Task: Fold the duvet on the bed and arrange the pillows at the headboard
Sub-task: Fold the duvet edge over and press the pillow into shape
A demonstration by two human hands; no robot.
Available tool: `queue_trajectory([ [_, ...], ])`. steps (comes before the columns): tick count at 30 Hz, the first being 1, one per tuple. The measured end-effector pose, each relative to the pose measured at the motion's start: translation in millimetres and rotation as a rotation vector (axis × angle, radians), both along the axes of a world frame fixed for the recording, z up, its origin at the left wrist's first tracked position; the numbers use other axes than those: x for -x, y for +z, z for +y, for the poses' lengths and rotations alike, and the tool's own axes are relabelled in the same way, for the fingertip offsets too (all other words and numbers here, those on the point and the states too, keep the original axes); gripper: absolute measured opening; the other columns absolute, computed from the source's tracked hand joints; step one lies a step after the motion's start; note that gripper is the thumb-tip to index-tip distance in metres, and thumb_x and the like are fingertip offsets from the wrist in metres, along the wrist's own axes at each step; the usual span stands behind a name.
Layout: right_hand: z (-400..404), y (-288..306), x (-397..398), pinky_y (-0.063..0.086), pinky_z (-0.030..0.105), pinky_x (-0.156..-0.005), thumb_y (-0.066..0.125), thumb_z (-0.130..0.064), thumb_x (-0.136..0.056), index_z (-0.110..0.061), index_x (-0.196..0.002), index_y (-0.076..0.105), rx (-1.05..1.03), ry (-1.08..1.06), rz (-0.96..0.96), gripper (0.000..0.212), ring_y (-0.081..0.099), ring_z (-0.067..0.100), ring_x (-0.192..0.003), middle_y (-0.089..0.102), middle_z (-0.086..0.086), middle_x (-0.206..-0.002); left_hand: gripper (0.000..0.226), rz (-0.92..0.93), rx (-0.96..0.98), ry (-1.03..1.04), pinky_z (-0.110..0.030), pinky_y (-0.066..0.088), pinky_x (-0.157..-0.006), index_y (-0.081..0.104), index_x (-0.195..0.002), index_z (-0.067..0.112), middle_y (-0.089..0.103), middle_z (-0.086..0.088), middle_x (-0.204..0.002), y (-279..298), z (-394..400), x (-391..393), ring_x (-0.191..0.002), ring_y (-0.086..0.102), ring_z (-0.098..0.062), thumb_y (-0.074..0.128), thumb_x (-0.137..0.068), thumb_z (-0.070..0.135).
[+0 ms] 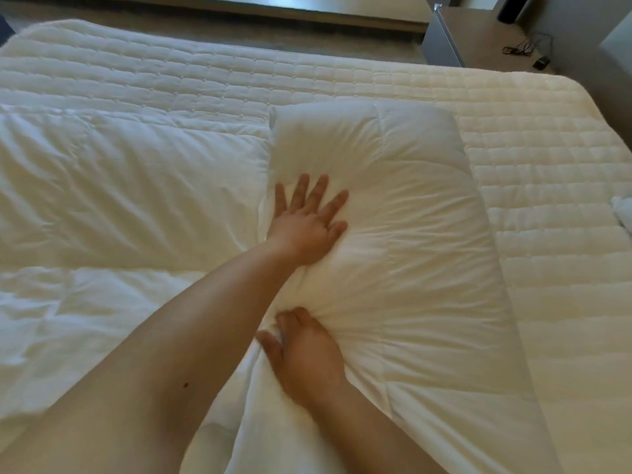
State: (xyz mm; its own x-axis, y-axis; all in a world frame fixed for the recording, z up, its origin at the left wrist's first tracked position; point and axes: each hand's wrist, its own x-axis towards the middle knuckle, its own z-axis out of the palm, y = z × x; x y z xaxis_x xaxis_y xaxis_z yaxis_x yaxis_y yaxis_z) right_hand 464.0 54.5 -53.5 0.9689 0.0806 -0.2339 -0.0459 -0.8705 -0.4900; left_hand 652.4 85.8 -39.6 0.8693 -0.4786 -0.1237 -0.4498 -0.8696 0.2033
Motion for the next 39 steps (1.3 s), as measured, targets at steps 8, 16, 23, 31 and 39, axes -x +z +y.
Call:
queue_trajectory([
  [8, -12, -48, 97, 0.023, 0.056, -0.108, 0.048, -0.069, -0.081, -0.020, -0.143, 0.044, 0.232, 0.294, -0.162, 0.079, 0.034, 0.038, -0.140, 0.029, 0.012, -0.156, 0.061, 0.075, -0.075, 0.042, -0.060, -0.018, -0.112, -0.008, -0.151, 0.047, -0.021, 0.007, -0.162, -52, -12, -4, -0.147, -0.025, -0.023, 0.007, -0.094, 0.065],
  [16, -2, -77, 78, 0.014, 0.055, -0.111, 0.040, -0.064, -0.088, -0.020, -0.149, 0.033, 0.285, 0.268, -0.140, 0.075, 0.020, 0.033, -0.146, 0.026, 0.010, -0.159, 0.061, 0.104, -0.107, 0.044, -0.058, -0.015, -0.114, -0.009, -0.151, 0.045, -0.020, 0.006, -0.162, -46, -5, -7, -0.147, -0.023, -0.024, 0.008, -0.095, 0.064],
  [23, -37, 8, 80, 0.039, 0.047, -0.107, 0.042, -0.053, -0.095, -0.020, -0.123, 0.062, 0.006, 0.133, -0.403, 0.047, 0.047, 0.028, -0.133, 0.055, 0.005, -0.139, 0.060, 0.091, -0.085, 0.074, -0.055, -0.007, -0.118, -0.002, -0.154, 0.040, -0.011, 0.006, -0.164, -17, 8, 22, -0.150, -0.014, -0.020, 0.014, -0.098, 0.056],
  [31, -157, 0, 38, -0.003, 0.060, -0.115, 0.015, -0.062, -0.091, -0.024, -0.154, 0.021, 0.481, -0.107, -0.064, 0.074, 0.004, 0.038, -0.148, 0.013, 0.015, -0.162, 0.060, 0.100, -0.010, 0.188, -0.052, -0.001, -0.120, 0.003, -0.156, 0.033, -0.007, 0.008, -0.164, -11, 5, 51, -0.150, -0.011, -0.017, 0.019, -0.100, 0.049],
  [39, -170, 22, 30, -0.001, 0.056, -0.117, 0.000, -0.069, -0.079, -0.025, -0.153, 0.021, 0.382, -0.012, 0.024, 0.089, 0.001, 0.031, -0.149, 0.008, 0.009, -0.163, 0.063, 0.181, -0.040, 0.268, -0.062, -0.004, -0.116, 0.015, -0.155, 0.019, 0.000, 0.000, -0.165, 26, -16, 95, -0.150, -0.008, -0.027, 0.019, -0.100, 0.050],
])
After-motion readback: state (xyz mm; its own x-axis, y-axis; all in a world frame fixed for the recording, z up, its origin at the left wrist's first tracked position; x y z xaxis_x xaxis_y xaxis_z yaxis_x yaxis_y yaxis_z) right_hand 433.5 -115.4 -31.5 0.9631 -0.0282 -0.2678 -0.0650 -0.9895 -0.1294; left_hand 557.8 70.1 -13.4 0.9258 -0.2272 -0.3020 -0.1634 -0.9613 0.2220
